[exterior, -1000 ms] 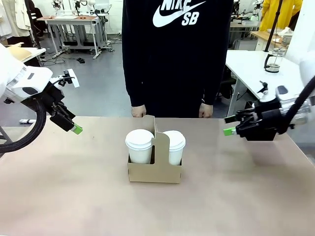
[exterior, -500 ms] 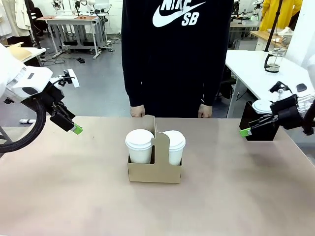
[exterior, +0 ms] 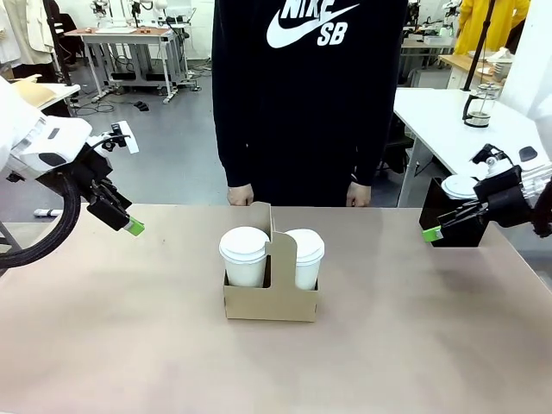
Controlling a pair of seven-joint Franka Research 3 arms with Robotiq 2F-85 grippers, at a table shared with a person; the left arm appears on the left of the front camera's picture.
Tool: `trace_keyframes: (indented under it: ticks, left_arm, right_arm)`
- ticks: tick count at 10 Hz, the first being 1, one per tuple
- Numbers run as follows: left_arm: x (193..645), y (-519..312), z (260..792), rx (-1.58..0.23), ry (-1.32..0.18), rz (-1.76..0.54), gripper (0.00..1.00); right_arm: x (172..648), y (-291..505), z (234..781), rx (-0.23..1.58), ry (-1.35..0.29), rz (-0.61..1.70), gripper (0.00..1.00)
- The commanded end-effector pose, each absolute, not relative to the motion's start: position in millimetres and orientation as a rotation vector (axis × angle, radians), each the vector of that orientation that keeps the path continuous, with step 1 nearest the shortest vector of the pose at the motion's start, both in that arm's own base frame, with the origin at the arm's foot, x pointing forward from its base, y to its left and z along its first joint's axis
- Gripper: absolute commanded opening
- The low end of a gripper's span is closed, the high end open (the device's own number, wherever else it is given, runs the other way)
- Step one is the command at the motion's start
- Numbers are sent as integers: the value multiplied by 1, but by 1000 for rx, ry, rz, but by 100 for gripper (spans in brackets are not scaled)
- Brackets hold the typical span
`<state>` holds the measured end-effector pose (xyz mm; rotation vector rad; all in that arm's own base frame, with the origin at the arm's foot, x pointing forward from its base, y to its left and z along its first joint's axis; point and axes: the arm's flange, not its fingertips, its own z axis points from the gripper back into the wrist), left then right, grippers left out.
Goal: Pour a drink into a cup and package it in a carrier.
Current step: Insert the held 600 ml Paper Cup into the Cup Carrier.
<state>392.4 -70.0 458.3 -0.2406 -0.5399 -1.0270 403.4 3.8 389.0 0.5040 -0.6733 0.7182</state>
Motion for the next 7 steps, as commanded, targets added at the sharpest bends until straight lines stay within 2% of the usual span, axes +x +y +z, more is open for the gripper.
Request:
trace_keyframes:
  ticks: [1,7]
  left_arm:
    - [392,-71,459,-259,-540,-1017,100]
    - [392,-71,459,-259,-540,-1017,100]
  right_arm:
    - [403,6,389,511,-676,713,100]
    - [403,6,389,511,-676,713,100]
